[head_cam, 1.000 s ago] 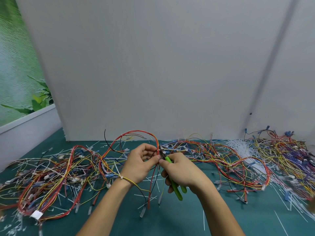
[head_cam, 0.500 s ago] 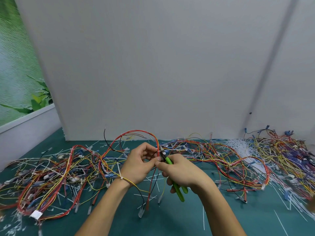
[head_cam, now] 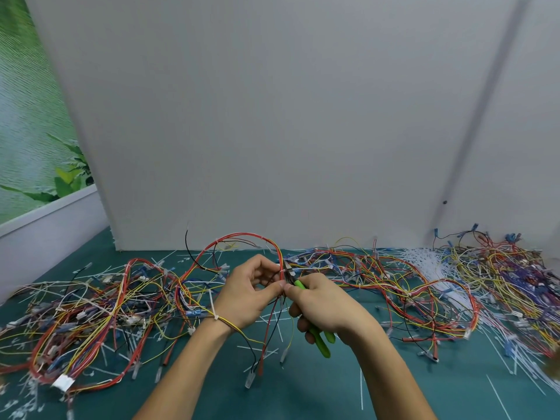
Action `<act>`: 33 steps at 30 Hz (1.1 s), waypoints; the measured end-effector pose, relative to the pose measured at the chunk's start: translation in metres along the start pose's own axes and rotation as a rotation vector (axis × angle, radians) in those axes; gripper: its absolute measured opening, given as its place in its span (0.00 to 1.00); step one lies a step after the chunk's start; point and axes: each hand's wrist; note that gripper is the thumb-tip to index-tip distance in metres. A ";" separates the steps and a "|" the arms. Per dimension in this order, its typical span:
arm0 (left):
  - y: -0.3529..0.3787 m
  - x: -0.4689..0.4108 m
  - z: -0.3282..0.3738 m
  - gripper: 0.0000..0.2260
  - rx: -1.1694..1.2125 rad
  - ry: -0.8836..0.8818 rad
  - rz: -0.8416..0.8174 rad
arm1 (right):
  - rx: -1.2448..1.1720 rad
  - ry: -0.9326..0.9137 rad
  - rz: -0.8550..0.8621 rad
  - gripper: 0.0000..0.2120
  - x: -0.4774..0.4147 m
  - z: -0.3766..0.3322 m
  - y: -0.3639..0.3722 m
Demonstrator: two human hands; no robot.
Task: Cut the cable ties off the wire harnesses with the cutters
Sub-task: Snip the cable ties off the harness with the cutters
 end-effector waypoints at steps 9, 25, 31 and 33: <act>-0.001 0.000 0.001 0.09 -0.020 0.002 -0.004 | -0.040 0.014 -0.040 0.15 0.000 0.000 -0.001; -0.001 0.000 0.001 0.08 -0.005 -0.005 0.036 | 0.042 -0.017 0.008 0.12 -0.004 0.001 -0.001; -0.001 0.000 0.000 0.08 0.000 -0.002 0.028 | 0.032 -0.015 0.012 0.13 -0.004 0.002 0.000; 0.000 0.000 0.000 0.08 -0.002 -0.003 0.026 | -0.006 -0.014 -0.001 0.12 -0.003 0.002 0.000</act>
Point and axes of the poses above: each hand's wrist, its own x-axis away from the middle knuckle, its own y-axis out of the palm, z = x × y, and after that the axes turned 10 degrees about y, right-handed
